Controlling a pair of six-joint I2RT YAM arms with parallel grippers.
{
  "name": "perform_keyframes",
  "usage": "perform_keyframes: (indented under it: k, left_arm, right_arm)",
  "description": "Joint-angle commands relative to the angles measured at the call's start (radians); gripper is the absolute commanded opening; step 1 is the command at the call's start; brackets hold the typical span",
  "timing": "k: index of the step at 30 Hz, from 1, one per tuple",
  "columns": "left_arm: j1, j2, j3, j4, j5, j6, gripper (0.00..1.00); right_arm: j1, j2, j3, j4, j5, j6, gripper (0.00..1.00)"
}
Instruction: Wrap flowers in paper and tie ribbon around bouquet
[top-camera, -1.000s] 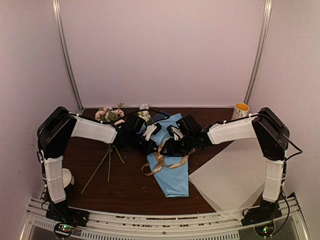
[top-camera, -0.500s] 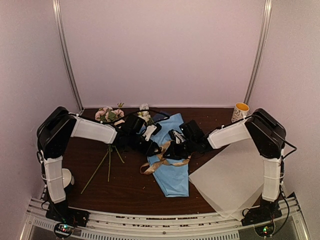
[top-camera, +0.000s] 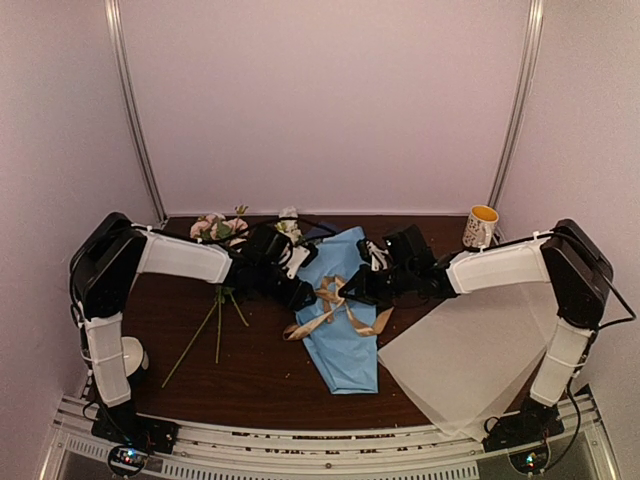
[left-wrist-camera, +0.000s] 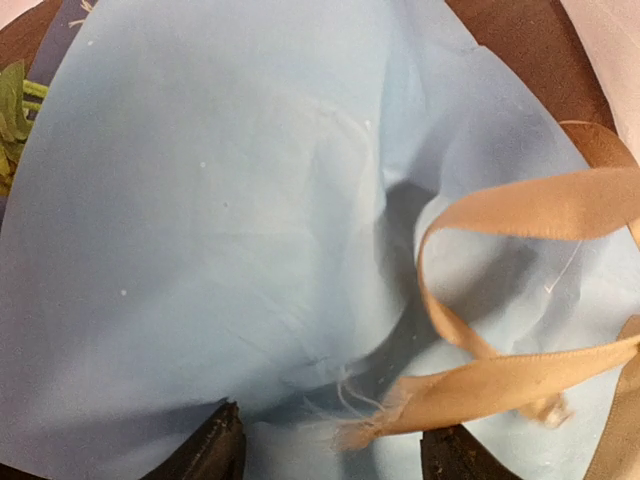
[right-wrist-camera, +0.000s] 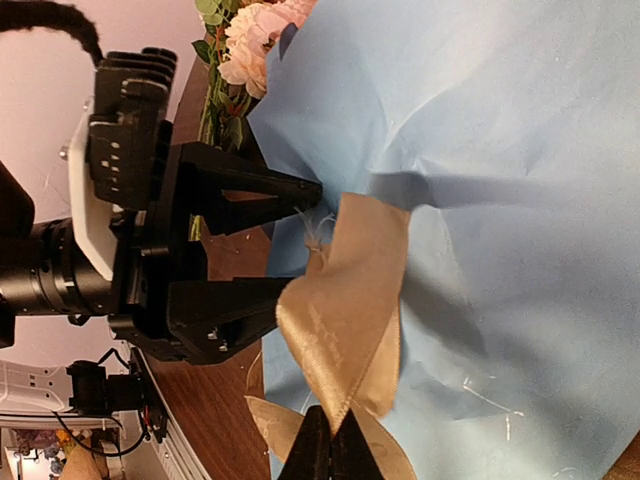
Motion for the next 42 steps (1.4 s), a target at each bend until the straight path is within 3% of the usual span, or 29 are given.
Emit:
perform_keyframes:
  k: [1, 10, 14, 16, 23, 28, 42]
  left_arm:
    - [0.000, 0.004, 0.039, 0.023, 0.050, 0.014, 0.63]
    - [-0.027, 0.029, 0.096, -0.024, 0.072, 0.112, 0.63]
    - [-0.029, 0.067, 0.141, -0.055, 0.107, 0.124, 0.58]
    - [-0.031, 0.075, 0.151, -0.058, 0.118, 0.123, 0.51]
    - [-0.031, 0.069, 0.161, -0.089, 0.115, 0.131, 0.11]
    - [-0.030, 0.024, 0.124, -0.078, 0.096, 0.128, 0.00]
    - [0.014, -0.183, -0.034, -0.078, -0.004, 0.100, 0.00]
  right_arm:
    - [-0.007, 0.026, -0.004, -0.006, 0.041, 0.006, 0.00]
    - [-0.014, 0.117, 0.022, 0.006, 0.029, 0.022, 0.00]
    - [-0.014, 0.129, 0.021, 0.018, 0.024, 0.030, 0.00]
    - [-0.014, 0.128, 0.020, 0.017, 0.024, 0.028, 0.00]
    - [-0.015, 0.121, 0.018, 0.001, 0.029, 0.014, 0.00]
    - [-0.019, 0.119, 0.018, -0.002, 0.037, 0.013, 0.00]
    - [-0.050, 0.115, 0.011, -0.040, 0.065, -0.005, 0.01]
